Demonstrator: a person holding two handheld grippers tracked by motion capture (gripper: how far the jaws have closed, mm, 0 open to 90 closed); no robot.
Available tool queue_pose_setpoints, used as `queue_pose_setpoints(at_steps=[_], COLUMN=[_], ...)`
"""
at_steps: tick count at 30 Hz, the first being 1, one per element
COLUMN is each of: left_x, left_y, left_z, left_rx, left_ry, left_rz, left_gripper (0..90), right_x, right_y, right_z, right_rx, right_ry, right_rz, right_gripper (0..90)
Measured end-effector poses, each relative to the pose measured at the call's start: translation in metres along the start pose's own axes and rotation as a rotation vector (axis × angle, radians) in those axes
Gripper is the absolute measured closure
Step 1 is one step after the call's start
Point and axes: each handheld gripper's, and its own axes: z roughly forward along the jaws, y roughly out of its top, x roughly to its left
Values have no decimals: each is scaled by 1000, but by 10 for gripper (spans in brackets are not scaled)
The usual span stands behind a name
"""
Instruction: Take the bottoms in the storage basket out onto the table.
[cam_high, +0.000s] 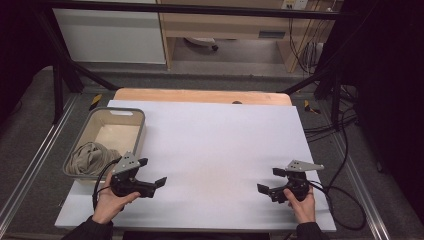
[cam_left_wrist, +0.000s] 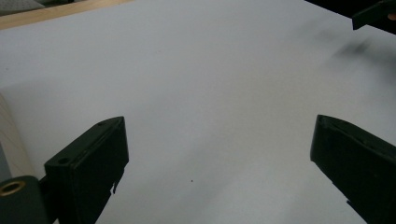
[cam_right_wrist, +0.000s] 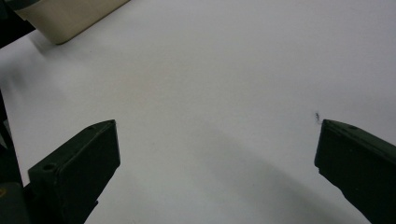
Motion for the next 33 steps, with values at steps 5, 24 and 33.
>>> queue_pose_setpoints(at_steps=[5, 24, 33], left_x=[1, 9, 11], left_y=[1, 5, 5], left_z=[-3, -12, -15], left_rx=[2, 14, 21], left_ry=[3, 22, 37], left_rz=[-2, -13, -10], left_gripper=[43, 43, 43], right_x=[0, 0, 0], right_y=[0, 0, 0], right_z=[0, 1, 1], right_rx=[3, 5, 5], right_ry=[2, 1, 0], right_rz=[-1, -4, -7], right_gripper=[5, 5, 5])
